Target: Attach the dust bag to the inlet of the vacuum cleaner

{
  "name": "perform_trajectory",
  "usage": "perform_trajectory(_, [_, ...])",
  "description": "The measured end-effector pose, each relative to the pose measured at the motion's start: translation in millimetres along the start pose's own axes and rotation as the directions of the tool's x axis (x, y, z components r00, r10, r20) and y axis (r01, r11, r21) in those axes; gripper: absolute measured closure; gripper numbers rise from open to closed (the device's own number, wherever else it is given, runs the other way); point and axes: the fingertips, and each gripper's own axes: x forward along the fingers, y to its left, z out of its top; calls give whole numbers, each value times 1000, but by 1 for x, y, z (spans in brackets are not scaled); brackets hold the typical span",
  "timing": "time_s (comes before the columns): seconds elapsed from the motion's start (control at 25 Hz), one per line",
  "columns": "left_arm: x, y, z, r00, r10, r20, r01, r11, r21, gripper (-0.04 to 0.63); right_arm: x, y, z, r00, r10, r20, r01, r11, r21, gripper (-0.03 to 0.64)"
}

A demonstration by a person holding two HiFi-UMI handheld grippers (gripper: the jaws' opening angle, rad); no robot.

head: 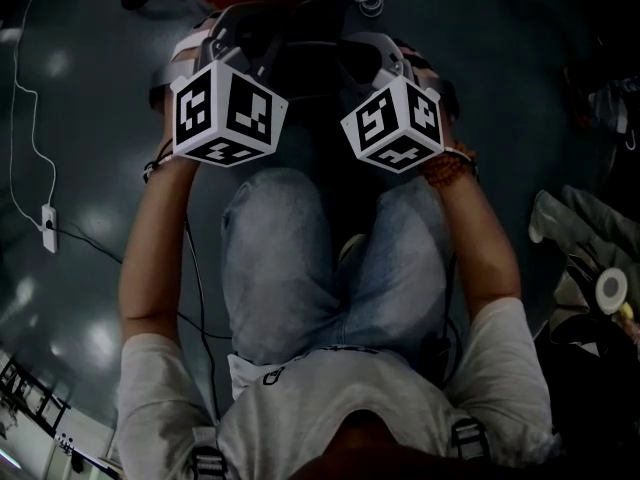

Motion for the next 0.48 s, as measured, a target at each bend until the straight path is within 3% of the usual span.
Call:
perform_trajectory(0.12, [-1,-5,-8,999,-43,14,44,994,-96,594,9,-2,0,1000,18,11,-18,1000,12,569])
perform_trajectory(0.24, [-10,-21,-12,997,-62,36,68,975,-213,592,3,2,2,998,37,47,-40,997,64,569])
perform_trajectory(0.36, [-24,-29,-3,995,-44,89,74,925,-374,593,-15,5,8,994,36,105,-51,988,148,569])
perform_trajectory(0.48, [-32,-30,5,993,-3,120,65,856,-514,592,-31,4,19,985,3,173,-45,970,238,569])
